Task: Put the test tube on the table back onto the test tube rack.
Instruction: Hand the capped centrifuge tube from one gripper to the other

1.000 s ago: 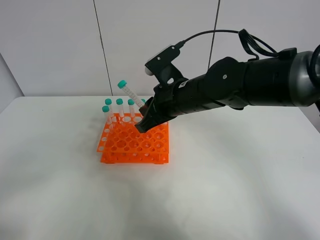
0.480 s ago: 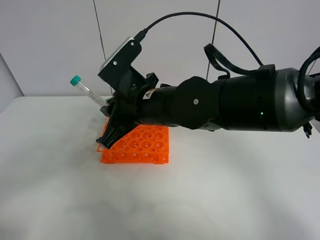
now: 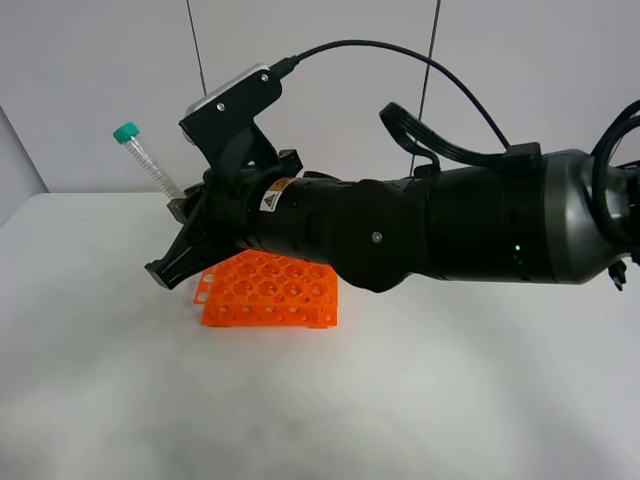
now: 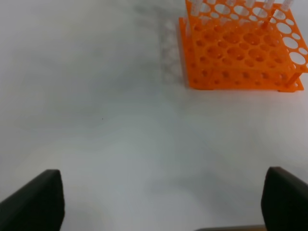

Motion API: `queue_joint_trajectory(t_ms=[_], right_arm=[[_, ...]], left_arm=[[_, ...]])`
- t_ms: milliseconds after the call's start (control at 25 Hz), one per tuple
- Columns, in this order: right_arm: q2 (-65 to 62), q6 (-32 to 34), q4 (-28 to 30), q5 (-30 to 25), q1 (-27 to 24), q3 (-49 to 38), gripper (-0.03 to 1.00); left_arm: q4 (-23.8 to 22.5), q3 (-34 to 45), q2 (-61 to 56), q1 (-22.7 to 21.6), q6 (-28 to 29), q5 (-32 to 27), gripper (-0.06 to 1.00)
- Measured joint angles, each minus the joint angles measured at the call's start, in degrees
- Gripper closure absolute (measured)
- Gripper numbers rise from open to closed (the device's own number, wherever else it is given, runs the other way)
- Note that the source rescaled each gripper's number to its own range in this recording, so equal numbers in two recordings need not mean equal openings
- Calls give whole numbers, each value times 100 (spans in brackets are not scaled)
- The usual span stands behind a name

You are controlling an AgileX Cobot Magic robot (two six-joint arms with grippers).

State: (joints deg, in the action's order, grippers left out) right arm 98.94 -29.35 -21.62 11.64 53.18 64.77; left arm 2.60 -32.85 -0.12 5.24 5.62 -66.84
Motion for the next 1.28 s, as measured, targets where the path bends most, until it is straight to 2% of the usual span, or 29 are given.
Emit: queue_joint_trajectory(t_ms=[360,480,680,960,1280], right_arm=[[0,3059,2866,331,69,0,96],[0,3679,3422,416,69,0,96],[0,3829,3591,484,69,0,96],[68,3901,3614,870,69,0,96],[204,4233,3867,911,69,0,96]], left_arm=[[-6,0,0,0,0,0,-6],[-6,0,0,0,0,0,-6],[-6,0,0,0,0,0,-6],[-6,0,0,0,0,0,-6],[-6,0,0,0,0,0,-6]])
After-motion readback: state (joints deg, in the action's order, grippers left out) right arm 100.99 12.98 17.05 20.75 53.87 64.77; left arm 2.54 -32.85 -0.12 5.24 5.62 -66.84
